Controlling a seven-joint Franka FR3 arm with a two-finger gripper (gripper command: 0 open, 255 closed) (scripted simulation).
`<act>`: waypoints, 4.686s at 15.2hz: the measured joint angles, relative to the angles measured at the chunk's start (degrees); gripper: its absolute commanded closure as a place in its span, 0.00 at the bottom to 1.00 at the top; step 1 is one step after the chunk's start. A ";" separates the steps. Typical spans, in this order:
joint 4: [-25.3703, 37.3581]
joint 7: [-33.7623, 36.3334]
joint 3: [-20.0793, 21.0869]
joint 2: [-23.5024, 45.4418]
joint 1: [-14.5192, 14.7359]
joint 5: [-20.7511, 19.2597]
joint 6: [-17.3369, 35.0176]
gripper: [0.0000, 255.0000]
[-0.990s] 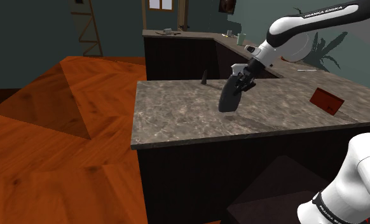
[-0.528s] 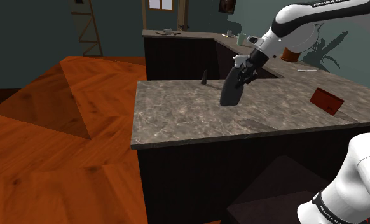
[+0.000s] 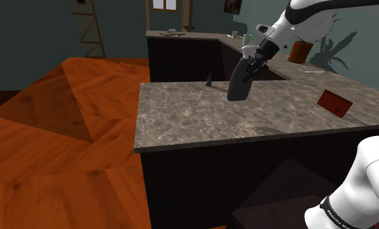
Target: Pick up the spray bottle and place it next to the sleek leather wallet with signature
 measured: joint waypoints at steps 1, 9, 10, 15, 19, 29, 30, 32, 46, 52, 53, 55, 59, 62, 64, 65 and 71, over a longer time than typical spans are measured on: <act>0.72 0.36 0.06 -0.08 -0.03 -0.16 -0.73 1.00; 6.85 2.92 0.37 0.22 0.18 -0.69 -6.08 1.00; 7.68 3.22 0.37 0.18 0.16 -0.81 -6.88 1.00; 11.88 4.53 0.29 0.83 0.40 -0.80 -10.26 1.00; 15.44 5.65 0.22 1.31 0.59 -0.78 -13.19 1.00; 25.52 7.69 -0.85 4.31 1.32 0.42 -20.44 1.00; 26.65 7.81 -1.06 4.67 1.36 0.60 -21.29 1.00; 29.15 8.21 -1.44 5.63 1.53 1.10 -22.94 1.00; 31.22 6.11 -3.80 1.94 -0.55 -0.86 -29.50 1.00; 25.71 1.34 -6.02 -4.43 -3.70 -4.85 -31.14 1.00; 25.27 0.38 -6.68 -5.29 -4.22 -5.49 -31.79 1.00; 23.58 -1.56 -7.77 -7.14 -5.35 -6.86 -32.31 1.00; 22.46 -5.62 -10.91 -9.30 -6.91 -9.18 -34.14 1.00; 21.78 -8.28 -12.77 -11.29 -8.26 -11.17 -35.81 1.00; 20.80 -10.70 -14.60 -12.40 -9.07 -12.65 -36.28 1.00; 21.41 -11.95 -15.98 -12.27 -8.98 -13.12 -36.96 1.00; 22.95 -19.35 -23.38 -13.26 -9.25 -16.94 -39.93 1.00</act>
